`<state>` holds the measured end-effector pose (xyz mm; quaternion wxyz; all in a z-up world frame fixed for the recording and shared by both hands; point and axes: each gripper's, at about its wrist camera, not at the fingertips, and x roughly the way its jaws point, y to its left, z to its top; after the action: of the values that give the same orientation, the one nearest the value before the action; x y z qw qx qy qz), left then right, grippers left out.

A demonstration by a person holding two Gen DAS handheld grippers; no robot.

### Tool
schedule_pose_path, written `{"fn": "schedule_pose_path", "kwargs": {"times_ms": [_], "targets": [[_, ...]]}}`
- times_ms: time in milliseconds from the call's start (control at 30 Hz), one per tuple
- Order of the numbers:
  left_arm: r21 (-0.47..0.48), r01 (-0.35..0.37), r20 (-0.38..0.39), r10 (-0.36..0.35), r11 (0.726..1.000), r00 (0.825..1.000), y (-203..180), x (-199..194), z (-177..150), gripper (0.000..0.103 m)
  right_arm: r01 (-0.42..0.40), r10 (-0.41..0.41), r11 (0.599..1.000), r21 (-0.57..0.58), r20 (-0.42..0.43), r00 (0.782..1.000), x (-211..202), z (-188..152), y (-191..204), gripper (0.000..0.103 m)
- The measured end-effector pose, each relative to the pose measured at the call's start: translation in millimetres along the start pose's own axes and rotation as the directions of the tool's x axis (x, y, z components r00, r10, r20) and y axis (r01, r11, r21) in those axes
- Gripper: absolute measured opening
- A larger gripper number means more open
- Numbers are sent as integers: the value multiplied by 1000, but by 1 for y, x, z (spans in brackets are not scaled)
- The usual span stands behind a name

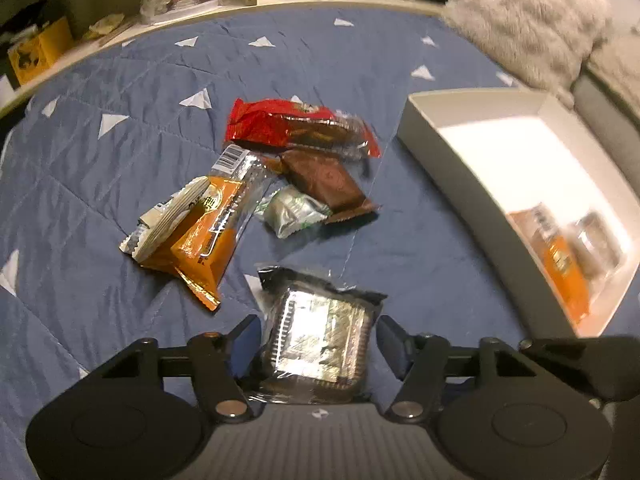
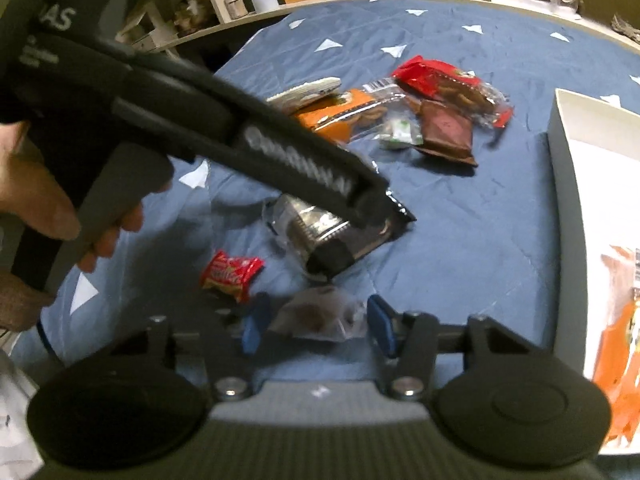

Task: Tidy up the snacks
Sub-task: 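Grasp the dark cake pack with the left tool while the right tool grasps a clear pack, then carry both packs into the white tray and lower them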

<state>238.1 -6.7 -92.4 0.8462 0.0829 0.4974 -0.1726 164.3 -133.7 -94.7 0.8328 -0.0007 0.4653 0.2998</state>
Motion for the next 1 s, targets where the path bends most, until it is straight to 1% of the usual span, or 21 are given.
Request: {"fn": "schedule_pose_path", "kwargs": {"times_ms": [167, 300, 500, 633, 800, 900, 1000], "targets": [[46, -31, -4, 31, 998, 1000, -6, 4, -2, 61, 0, 0, 1000, 4, -15, 1000, 0, -2, 1, 57], [86, -52, -3, 52, 995, 999, -12, 6, -4, 56, 12, -12, 1000, 1, -28, 1000, 2, -1, 4, 53], [108, -57, -1, 57, 993, 998, -13, 9, -5, 56, 7, -5, 999, 44, -35, 999, 1, 0, 1, 48], [125, -66, -1, 67, 990, 998, -16, 10, -6, 56, 7, -5, 998, 55, -28, 1000, 1, 0, -1, 46], [96, -63, 11, 62, 993, 998, -14, 5, -5, 55, 9, -8, 999, 43, -32, 999, 2, -1, -1, 45], [47, -61, 40, 60, 997, 997, -10, -3, -3, 55, 4, -3, 999, 48, -24, 1000, -1, -1, -2, 45], [-36, -42, 85, 44, 998, 995, -2, -13, 0, 55, -1, 1, 999, 48, -8, 1000, -7, -1, -2, 44]]}}
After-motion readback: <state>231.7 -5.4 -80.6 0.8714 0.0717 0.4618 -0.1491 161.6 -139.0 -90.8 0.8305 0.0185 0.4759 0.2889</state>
